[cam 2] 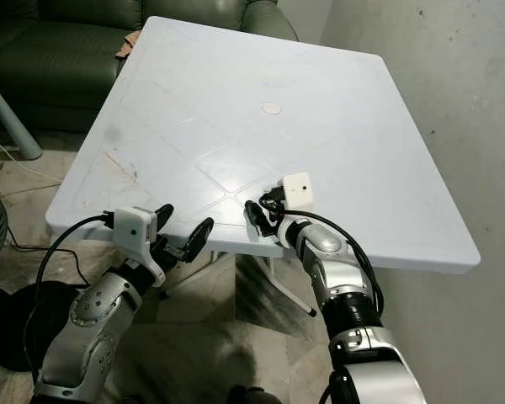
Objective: Hang keys on a hook
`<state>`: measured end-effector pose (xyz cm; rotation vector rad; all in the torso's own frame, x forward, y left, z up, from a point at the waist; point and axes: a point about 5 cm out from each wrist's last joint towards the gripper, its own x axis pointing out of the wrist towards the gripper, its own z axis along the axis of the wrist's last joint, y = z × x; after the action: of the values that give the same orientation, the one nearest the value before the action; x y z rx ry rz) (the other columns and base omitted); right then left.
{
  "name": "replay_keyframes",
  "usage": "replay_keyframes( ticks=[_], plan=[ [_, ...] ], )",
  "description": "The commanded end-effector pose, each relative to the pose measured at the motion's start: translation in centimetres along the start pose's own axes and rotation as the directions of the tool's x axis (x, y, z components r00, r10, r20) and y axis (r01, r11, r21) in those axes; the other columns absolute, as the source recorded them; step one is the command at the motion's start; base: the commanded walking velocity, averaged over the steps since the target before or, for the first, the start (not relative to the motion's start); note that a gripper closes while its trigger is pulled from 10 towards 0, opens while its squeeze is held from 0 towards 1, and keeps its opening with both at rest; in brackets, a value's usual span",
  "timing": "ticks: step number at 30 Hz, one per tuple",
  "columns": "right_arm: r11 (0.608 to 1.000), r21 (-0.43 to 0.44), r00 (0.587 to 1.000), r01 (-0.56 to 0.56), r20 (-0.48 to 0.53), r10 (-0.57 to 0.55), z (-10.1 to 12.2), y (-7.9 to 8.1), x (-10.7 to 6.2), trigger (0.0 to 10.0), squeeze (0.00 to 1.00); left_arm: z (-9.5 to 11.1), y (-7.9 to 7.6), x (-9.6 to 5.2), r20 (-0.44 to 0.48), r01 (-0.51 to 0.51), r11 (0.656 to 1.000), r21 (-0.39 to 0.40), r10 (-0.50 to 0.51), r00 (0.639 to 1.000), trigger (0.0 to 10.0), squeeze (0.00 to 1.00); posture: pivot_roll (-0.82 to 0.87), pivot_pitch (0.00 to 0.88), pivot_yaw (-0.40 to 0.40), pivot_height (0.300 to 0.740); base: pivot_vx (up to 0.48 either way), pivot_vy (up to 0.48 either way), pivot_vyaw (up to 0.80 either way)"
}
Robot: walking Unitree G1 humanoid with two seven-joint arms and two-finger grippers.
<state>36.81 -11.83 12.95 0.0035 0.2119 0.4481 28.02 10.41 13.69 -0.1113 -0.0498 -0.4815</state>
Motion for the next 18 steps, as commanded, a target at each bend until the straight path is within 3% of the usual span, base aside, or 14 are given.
replay_keyframes(
  ticks=[1,2,3,4,5,6,7,8,18],
  plan=[
    [0.998,-0.053,1.000,0.023,-0.002,-0.023,-0.07,-0.20,-0.17,9.6,0.00,-0.03,-0.32,-0.15,-0.002,0.002,1.000,-0.003,-0.002,1.000,10.0,0.00,0.02,0.187,-0.162,0.740,0.000,0.000,0.00],
    [0.997,-0.068,0.999,0.031,-0.005,-0.031,-0.10,-0.22,-0.17,8.3,0.00,-0.02,-0.31,-0.16,-0.002,0.001,1.000,-0.003,-0.001,1.000,10.0,0.00,0.02,0.187,-0.162,0.740,0.000,0.000,0.00],
    [0.998,-0.062,1.000,0.024,-0.015,-0.025,-0.21,-0.15,-0.15,0.7,0.00,-0.02,-0.29,-0.16,-0.001,0.001,1.000,-0.002,-0.001,1.000,10.0,0.00,0.02,0.187,-0.162,0.740,0.000,0.000,0.00],
    [0.998,-0.064,0.999,0.019,-0.028,-0.021,-0.31,-0.09,-0.13,0.4,0.00,-0.01,-0.26,-0.17,-0.001,0.000,1.000,-0.003,0.000,1.000,10.0,0.00,0.02,0.187,-0.162,0.740,0.000,0.000,0.00],
    [0.998,-0.063,0.999,0.015,-0.037,-0.017,-0.39,-0.06,-0.12,2.7,0.00,-0.02,-0.25,-0.18,-0.001,-0.001,1.000,-0.004,0.001,1.000,10.0,0.00,0.03,0.184,-0.166,0.740,0.000,0.000,0.00],
    [0.998,-0.058,0.999,0.011,-0.049,-0.013,-0.52,-0.01,-0.11,1.9,0.00,-0.03,-0.24,-0.20,-0.001,-0.002,1.000,-0.004,0.002,1.000,10.0,0.00,0.03,0.184,-0.166,0.740,0.000,0.000,0.00],
    [0.998,-0.055,0.998,0.009,-0.056,-0.012,-0.59,0.02,-0.10,0.1,0.00,-0.03,-0.23,-0.21,-0.001,-0.003,1.000,-0.003,0.003,1.000,10.0,0.00,0.03,0.184,-0.166,0.740,0.000,0.000,0.00],
    [0.995,-0.096,0.999,0.013,-0.044,-0.017,-0.52,0.14,-0.13,0.0,0.00,-0.03,-0.24,-0.21,-0.001,-0.003,1.000,-0.003,0.003,1.000,10.0,0.00,0.03,0.184,-0.166,0.740,0.000,0.000,0.00],
    [0.991,-0.131,0.997,-0.022,-0.075,0.012,-0.99,0.64,-0.14,0.0,0.00,-0.02,-0.24,-0.19,0.001,-0.003,1.000,-0.001,0.003,1.000,10.0,0.00,0.03,0.178,-0.168,0.740,0.000,0.000,0.00]
  ],
)
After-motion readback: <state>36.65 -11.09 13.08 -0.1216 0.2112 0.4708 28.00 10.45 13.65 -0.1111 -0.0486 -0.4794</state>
